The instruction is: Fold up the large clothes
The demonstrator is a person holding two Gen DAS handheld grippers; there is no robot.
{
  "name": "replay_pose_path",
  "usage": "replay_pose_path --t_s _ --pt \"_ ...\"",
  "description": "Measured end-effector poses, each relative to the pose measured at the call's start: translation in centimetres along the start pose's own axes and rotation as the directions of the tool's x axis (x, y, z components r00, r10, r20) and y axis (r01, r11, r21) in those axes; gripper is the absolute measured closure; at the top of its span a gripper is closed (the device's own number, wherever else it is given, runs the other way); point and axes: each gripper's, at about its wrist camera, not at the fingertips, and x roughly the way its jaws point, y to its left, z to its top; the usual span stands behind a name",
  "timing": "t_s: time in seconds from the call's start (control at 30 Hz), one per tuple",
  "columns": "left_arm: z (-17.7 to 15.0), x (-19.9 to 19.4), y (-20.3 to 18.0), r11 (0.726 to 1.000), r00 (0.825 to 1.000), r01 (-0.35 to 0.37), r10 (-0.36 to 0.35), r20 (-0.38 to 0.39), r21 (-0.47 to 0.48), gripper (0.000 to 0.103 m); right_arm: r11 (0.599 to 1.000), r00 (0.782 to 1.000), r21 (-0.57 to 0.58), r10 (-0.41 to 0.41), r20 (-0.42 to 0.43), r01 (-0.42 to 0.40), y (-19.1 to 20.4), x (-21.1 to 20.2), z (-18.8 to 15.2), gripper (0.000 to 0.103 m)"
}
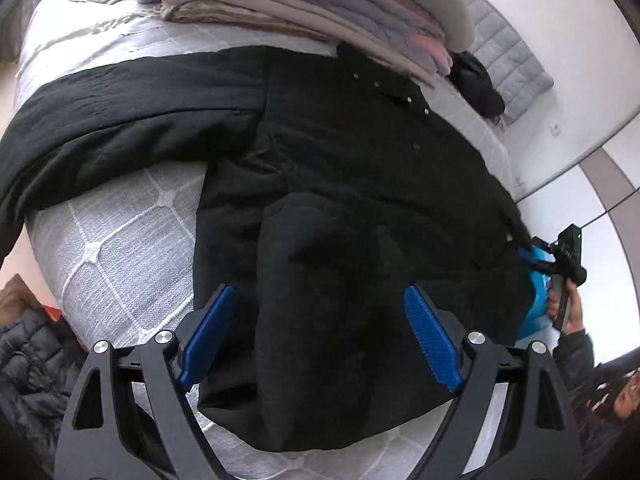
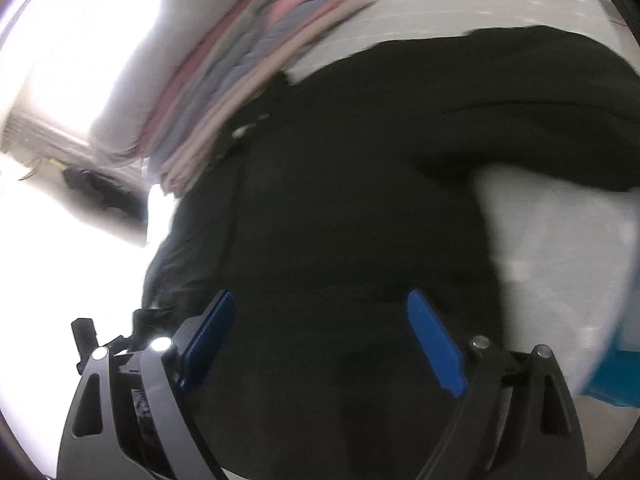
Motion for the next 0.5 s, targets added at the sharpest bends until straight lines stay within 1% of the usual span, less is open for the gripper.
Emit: replay_pose_path --t_s 0.03,0.07,0.13,0.23,0.3,0.37,0.4,0.43,0.47,0.5 --pt "-0.4 0.2 0.4 1.000 1.000 0.002 -0.002 -0.008 0.005 0.020 0.999 0.999 0.001 -0.032 -0.008 0.032 -0.8 -0.1 0.1 0.018" --pt "-0.4 1.2 0.2 1.000 1.000 0.010 -0.010 -0.024 0.012 0.020 0.999 0.999 0.002 -0.047 -0.015 0.047 -1.3 -0.1 0.2 0.018" --pt "-0.9 2.5 -0.1 0.999 0.998 0.017 -0.014 -0.065 0.049 0.020 0.998 0.998 -0.008 -0.055 -0.033 0.054 -1.3 0.4 0.0 0.018" --pt "-2.3 3.4 -0.3 0.994 0.995 -0.017 0.028 -0.094 0.109 0.020 0.998 0.997 -0.049 -0.030 -0.075 0.027 -1.7 1.2 0.3 0.018" --pt "-2.4 4.0 -0.9 0.991 0.994 -0.033 0.046 -0.094 0.131 0.021 0.997 0.996 -0.079 0.008 -0.094 -0.016 -1.0 1.8 0.2 0.018" --pt "-2.3 4.1 -1.4 0.989 0.995 -0.045 0.057 -0.084 0.143 0.039 0.990 0.991 -0.116 0.070 -0.112 -0.083 -0.2 2.0 -0.5 0.018" --pt "-2.3 4.1 -1.5 0.988 0.995 -0.042 0.055 -0.087 0.148 0.054 0.989 0.991 -0.129 0.060 -0.117 -0.075 0.1 2.3 -0.6 0.018" --pt "-2.4 4.3 -1.6 0.989 0.995 -0.041 0.053 -0.083 0.145 0.068 0.990 0.991 -0.140 0.017 -0.132 -0.036 0.3 3.0 -1.0 0.018" --pt "-2.3 4.5 -1.4 0.990 0.995 -0.041 0.052 -0.085 0.136 0.075 0.989 0.990 -0.151 -0.013 -0.139 -0.008 0.4 3.6 -1.1 0.022" --pt "-2.4 4.8 -1.1 0.992 0.994 -0.046 0.058 -0.092 0.121 0.085 0.986 0.990 -0.168 -0.037 -0.134 0.014 0.8 3.9 -1.2 0.027"
